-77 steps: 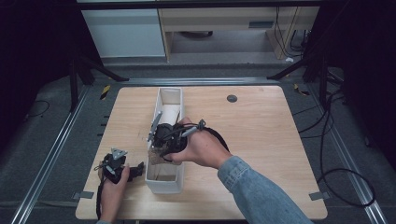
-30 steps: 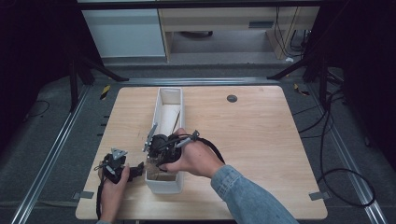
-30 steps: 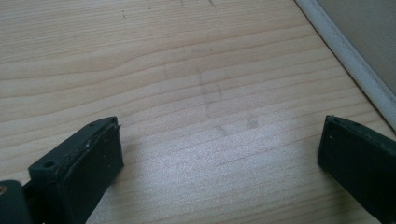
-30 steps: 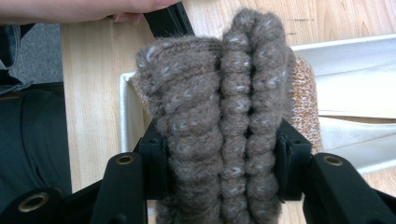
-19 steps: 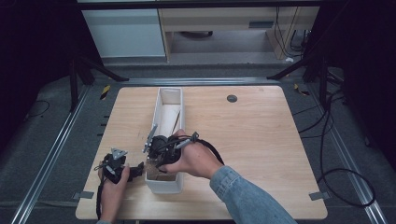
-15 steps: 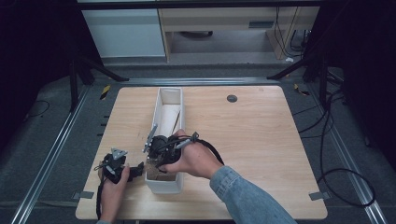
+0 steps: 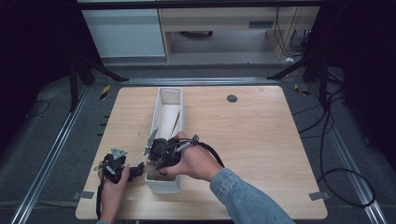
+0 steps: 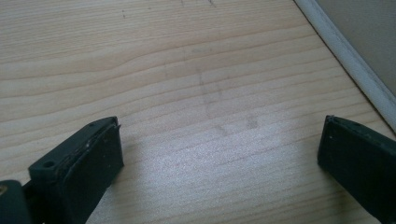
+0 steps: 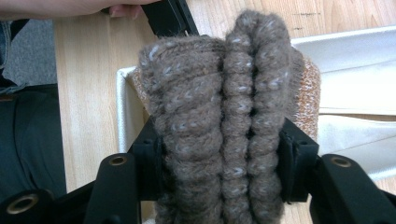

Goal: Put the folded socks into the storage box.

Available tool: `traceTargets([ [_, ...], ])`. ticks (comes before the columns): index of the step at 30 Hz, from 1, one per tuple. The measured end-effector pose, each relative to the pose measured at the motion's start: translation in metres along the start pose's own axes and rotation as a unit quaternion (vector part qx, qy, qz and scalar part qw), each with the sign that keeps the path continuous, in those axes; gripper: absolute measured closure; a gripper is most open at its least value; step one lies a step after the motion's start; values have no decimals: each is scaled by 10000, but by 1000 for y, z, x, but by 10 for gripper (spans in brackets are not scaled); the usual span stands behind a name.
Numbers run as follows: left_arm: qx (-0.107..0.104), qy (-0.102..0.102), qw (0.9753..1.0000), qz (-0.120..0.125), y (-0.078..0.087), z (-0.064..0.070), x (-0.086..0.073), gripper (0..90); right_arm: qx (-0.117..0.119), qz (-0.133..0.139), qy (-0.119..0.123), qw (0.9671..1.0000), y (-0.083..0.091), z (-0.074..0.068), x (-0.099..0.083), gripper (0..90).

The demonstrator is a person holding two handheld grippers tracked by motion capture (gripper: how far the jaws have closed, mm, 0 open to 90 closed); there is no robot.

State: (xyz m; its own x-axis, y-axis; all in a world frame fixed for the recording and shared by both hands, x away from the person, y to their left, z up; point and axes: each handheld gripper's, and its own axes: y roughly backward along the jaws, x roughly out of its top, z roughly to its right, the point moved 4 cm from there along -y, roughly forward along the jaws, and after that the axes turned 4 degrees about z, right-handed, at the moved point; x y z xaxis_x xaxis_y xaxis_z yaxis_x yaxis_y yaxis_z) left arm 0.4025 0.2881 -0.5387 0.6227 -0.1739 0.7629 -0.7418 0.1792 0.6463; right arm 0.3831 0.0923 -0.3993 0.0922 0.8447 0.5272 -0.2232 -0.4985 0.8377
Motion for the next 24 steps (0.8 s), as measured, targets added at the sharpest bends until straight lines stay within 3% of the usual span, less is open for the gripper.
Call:
traceTargets([
  [9,-2,-12,10000,-11,0,0,0,0,89,-5,-109,9999,2,2,-2,341],
  [17,-2,-8,10000,-9,0,0,0,0,-17,243,-188,9995,15,7,-1,125],
  [24,-1,-11,10000,-11,0,0,0,0,-13,536,-293,9981,38,15,-2,108],
])
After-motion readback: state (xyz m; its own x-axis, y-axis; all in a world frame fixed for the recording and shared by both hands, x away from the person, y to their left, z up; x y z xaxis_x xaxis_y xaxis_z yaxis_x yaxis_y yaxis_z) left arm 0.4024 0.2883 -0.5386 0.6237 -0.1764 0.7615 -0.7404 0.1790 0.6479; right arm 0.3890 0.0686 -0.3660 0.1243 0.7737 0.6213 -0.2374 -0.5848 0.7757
